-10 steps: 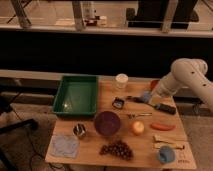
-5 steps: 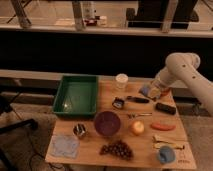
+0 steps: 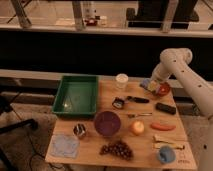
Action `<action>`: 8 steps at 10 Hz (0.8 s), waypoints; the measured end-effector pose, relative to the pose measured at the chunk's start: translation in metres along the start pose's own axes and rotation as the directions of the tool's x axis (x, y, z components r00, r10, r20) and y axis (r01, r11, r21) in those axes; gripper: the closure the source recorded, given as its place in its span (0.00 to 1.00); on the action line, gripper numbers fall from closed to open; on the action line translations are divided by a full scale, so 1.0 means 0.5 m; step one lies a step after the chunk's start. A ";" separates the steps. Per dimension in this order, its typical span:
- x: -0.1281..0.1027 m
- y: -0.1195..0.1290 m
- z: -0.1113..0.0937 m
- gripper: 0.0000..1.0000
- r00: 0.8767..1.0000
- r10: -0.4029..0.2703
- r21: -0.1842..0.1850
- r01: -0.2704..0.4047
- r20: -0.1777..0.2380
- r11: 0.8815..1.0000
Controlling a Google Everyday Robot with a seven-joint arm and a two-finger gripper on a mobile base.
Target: Place sponge in red bowl
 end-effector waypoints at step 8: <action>0.080 -0.070 0.051 0.99 0.998 -0.052 0.149 0.058 -0.046 0.987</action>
